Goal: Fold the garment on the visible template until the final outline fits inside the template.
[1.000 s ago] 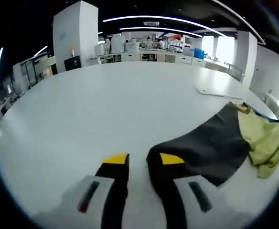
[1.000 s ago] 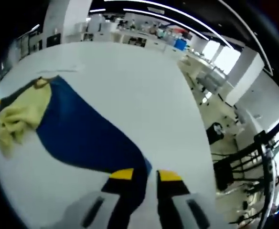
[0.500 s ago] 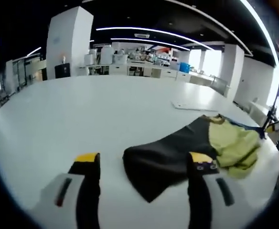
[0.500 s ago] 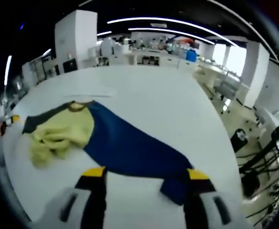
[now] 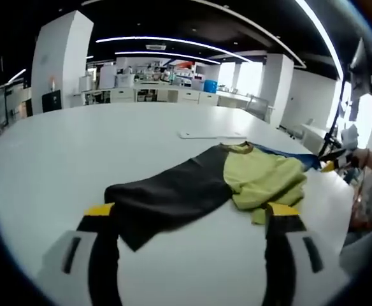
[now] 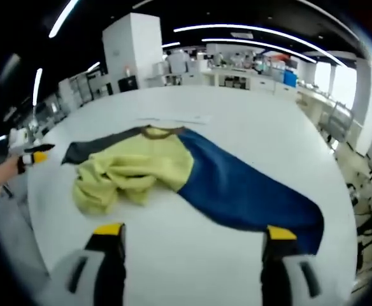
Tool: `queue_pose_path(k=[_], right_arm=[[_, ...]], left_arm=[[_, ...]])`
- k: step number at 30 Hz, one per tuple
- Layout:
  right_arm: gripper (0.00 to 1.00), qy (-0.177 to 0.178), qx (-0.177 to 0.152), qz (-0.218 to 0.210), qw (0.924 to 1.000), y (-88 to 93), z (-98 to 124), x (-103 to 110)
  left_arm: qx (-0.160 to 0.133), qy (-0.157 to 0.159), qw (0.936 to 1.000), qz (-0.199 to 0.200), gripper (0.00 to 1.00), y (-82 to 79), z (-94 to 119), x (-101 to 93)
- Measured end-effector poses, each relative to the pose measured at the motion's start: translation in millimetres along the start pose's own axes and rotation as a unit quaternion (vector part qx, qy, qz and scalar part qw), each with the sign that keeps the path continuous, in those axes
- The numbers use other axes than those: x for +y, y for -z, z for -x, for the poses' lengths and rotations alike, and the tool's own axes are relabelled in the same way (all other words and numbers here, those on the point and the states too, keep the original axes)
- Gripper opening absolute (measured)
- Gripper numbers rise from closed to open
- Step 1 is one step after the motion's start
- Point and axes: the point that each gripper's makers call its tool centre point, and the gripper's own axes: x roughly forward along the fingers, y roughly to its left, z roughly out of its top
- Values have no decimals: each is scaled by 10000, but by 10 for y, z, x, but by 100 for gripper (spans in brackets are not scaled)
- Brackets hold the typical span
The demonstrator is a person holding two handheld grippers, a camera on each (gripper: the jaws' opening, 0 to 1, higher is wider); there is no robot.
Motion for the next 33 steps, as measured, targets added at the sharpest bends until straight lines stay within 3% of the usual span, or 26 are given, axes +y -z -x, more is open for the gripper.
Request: queue_pose_path(k=[5, 7, 12, 17, 21, 28, 33], right_arm=[[84, -383, -151, -15, 9992, -2, -143, 298], [79, -401, -165, -45, 9990, 14, -195, 353], [70, -334, -264, 59, 9991, 52, -310, 479], [57, -216, -406, 236, 9987, 60, -415, 532], [45, -276, -539, 233, 9979, 10, -492, 619], [28, -283, -680, 209, 9971, -65, -639, 702], [23, -228, -642, 143, 9976, -72, -725, 680]], left_arm=[[18, 148, 9999, -53, 92, 61, -55, -253], [142, 295, 9994, -142, 90, 120, -84, -342], [153, 267, 9989, -360, 82, 147, -159, -420], [88, 173, 9981, -589, 71, 178, -269, -544], [91, 329, 9967, -740, 61, 193, -375, -736], [214, 408, 9967, -667, 44, 336, -543, -857], [222, 485, 9955, -789, 42, 404, -609, -891]])
